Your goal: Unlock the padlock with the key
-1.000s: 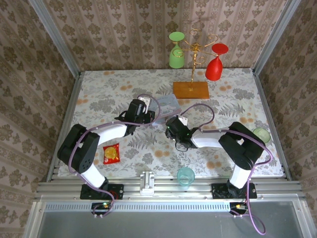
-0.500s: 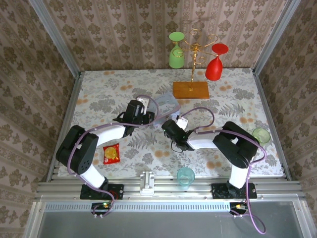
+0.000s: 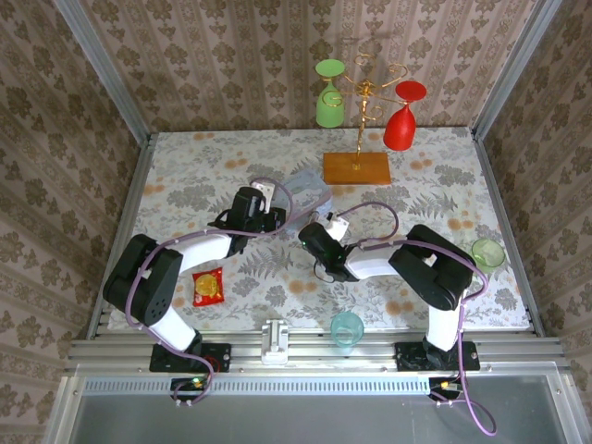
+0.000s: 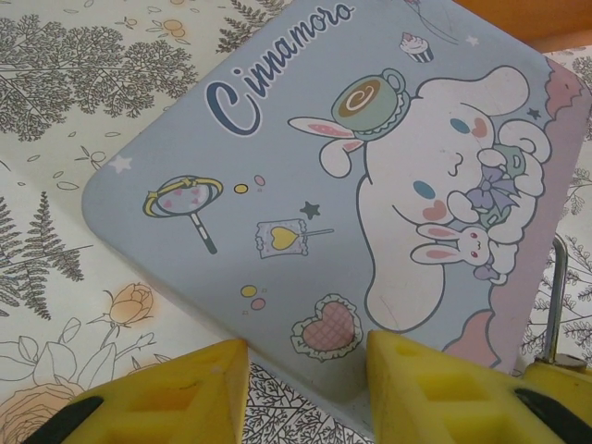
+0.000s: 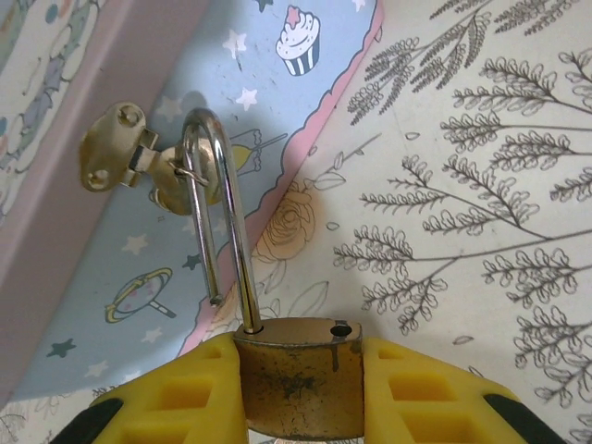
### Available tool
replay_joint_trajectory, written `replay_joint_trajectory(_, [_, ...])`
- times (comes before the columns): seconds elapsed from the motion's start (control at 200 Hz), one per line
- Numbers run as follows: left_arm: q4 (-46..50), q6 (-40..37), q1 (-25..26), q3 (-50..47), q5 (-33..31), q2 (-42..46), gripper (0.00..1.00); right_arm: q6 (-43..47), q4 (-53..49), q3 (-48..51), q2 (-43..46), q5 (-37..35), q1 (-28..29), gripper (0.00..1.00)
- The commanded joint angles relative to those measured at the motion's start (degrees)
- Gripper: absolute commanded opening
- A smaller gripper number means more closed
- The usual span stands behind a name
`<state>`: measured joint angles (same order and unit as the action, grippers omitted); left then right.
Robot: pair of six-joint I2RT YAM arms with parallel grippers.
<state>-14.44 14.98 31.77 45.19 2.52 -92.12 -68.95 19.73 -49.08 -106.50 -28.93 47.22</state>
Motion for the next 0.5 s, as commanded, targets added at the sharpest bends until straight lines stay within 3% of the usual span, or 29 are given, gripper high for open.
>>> replay_joint_trajectory(0.0, [10.8,-0.2,-1.0,-3.4,-1.7,-1.8,0.37,0.6,6.9,-0.3,0.1,-3.9,-3.1,0.10])
replay_joint_trajectory(0.1, [10.7,-0.2,-1.1,-3.4,-1.7,-1.8,0.37,2.0,8.7,-0.8,-0.6,-1.4,-4.7,0.10])
replay_joint_trajectory(0.495, [9.9,0.1,-1.4,-3.9,-1.6,-2.5,0.37,5.2,9.7,1.1,2.4,-2.4,-6.6,0.10])
